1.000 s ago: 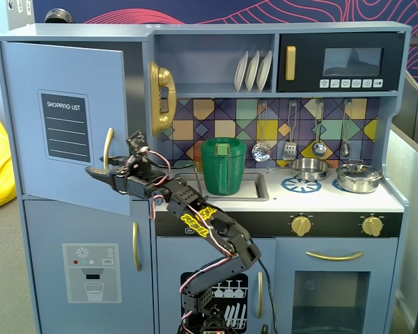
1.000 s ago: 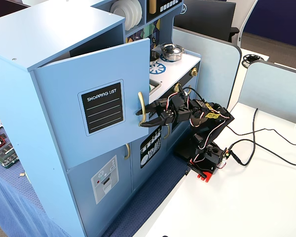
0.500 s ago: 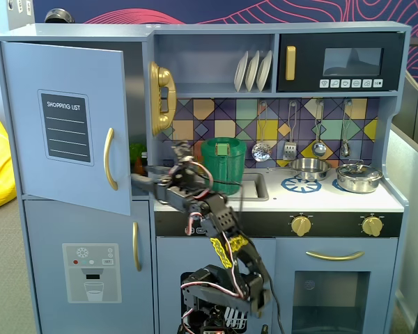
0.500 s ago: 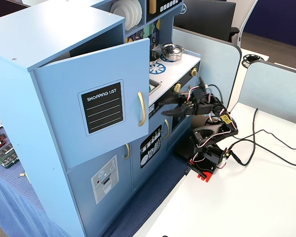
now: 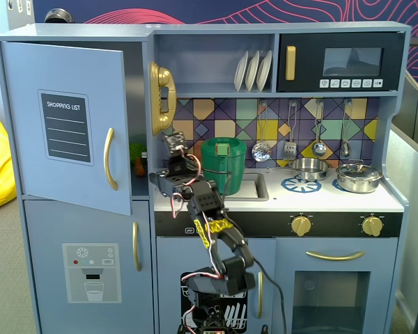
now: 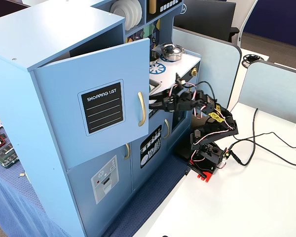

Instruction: Open the left cabinet door

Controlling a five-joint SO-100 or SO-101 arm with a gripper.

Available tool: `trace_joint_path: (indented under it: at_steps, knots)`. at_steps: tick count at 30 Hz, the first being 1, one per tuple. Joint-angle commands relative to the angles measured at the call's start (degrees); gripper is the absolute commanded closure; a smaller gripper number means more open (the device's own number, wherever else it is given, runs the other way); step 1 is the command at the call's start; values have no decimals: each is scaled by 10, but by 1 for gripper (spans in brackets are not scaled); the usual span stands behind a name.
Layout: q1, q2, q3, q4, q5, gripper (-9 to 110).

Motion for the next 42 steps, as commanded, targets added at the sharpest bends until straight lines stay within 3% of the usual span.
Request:
trace_joint_path:
  at_steps: [1, 25, 28, 33, 38, 42]
  knots:
    - [-75, -34, -40, -81, -40, 93]
    - [-378, -76, -44, -200, -129, 94]
    - [-330, -74, -36, -192, -121, 94]
    - [-147, -33, 33, -135, -18, 94]
    - [61, 33, 156, 12, 72, 96]
    - [164, 117, 286, 101, 103, 97]
